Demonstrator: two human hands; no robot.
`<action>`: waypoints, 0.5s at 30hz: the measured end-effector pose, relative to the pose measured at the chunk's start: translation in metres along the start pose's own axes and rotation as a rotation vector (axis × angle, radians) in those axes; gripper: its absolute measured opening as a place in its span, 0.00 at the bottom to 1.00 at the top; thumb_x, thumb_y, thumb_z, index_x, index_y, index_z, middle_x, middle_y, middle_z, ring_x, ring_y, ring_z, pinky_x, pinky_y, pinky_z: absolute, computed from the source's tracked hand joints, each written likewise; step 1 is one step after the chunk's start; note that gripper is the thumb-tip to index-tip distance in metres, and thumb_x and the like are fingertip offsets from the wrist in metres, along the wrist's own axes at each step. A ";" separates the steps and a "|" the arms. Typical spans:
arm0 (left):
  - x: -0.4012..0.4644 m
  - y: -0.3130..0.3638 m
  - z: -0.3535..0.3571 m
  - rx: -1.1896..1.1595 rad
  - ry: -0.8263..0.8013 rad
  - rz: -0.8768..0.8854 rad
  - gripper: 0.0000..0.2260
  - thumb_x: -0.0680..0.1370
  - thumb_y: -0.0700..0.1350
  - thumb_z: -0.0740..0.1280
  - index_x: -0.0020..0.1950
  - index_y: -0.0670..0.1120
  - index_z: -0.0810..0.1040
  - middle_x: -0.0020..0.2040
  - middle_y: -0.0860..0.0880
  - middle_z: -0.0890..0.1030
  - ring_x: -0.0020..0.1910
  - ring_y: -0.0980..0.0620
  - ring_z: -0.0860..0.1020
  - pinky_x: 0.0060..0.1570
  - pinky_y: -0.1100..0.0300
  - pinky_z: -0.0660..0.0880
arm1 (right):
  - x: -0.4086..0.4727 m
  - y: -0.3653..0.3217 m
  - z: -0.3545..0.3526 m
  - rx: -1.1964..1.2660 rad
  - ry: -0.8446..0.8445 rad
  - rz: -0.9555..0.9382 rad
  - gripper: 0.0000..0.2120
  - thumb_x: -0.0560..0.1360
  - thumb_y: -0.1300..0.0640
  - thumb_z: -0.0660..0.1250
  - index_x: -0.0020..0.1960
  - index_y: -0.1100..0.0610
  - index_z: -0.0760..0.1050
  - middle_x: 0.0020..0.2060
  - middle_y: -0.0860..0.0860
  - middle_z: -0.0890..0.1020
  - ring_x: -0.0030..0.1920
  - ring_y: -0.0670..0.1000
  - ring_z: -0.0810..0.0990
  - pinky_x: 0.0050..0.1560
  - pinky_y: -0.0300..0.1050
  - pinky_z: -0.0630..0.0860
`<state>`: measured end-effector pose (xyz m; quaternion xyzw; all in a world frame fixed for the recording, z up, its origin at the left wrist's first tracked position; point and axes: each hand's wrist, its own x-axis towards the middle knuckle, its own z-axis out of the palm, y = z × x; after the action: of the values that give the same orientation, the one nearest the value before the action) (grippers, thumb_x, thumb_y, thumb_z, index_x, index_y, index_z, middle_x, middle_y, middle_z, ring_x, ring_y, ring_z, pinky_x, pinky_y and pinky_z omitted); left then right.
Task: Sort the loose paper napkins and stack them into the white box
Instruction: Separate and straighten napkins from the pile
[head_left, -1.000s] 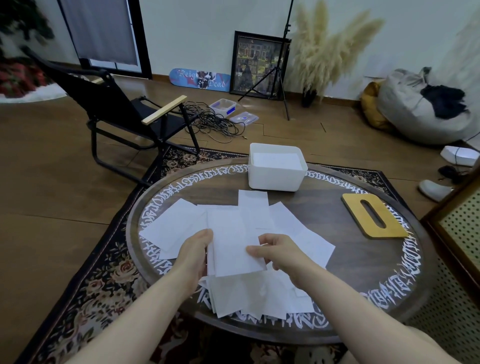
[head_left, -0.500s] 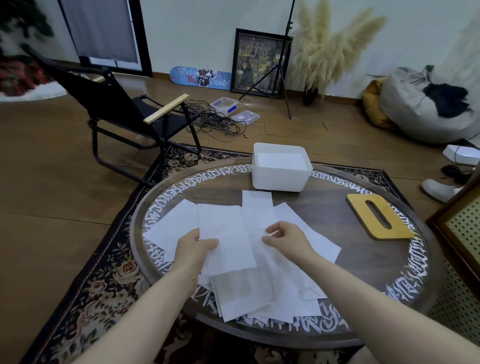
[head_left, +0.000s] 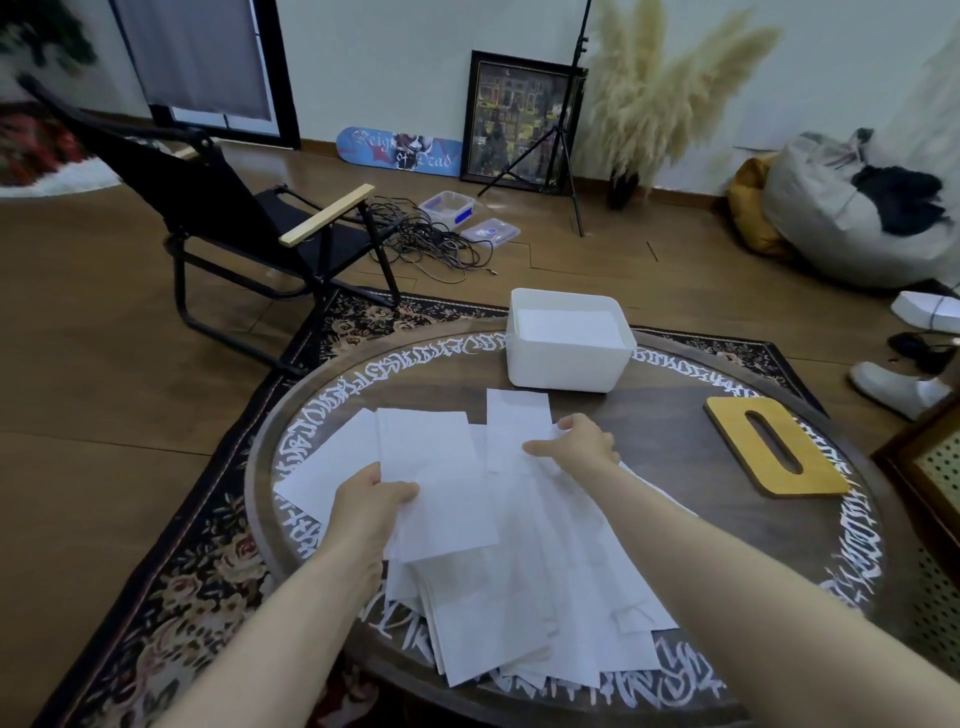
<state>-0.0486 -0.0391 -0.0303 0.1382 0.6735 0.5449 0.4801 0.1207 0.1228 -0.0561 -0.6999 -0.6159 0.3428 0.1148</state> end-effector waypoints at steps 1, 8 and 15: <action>0.001 0.000 0.000 -0.003 0.002 0.000 0.09 0.77 0.32 0.63 0.45 0.45 0.78 0.45 0.45 0.82 0.45 0.42 0.79 0.48 0.50 0.77 | -0.001 -0.001 0.002 -0.011 0.022 0.004 0.30 0.70 0.47 0.74 0.68 0.53 0.68 0.65 0.54 0.70 0.68 0.57 0.65 0.67 0.48 0.64; 0.000 0.002 0.002 0.003 0.009 0.002 0.09 0.77 0.32 0.63 0.44 0.45 0.78 0.46 0.43 0.81 0.47 0.41 0.79 0.50 0.49 0.77 | 0.002 0.001 0.011 0.036 0.121 0.028 0.15 0.71 0.57 0.70 0.57 0.50 0.74 0.43 0.46 0.72 0.63 0.55 0.65 0.66 0.49 0.62; -0.003 0.003 0.004 0.005 0.014 0.020 0.09 0.77 0.32 0.63 0.44 0.44 0.77 0.43 0.46 0.81 0.42 0.45 0.78 0.44 0.55 0.76 | 0.002 0.007 0.006 0.058 0.219 -0.069 0.07 0.73 0.55 0.65 0.48 0.47 0.79 0.43 0.44 0.80 0.58 0.50 0.71 0.51 0.47 0.56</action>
<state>-0.0450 -0.0375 -0.0257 0.1424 0.6767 0.5488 0.4697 0.1224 0.1217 -0.0649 -0.7080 -0.6132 0.2777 0.2133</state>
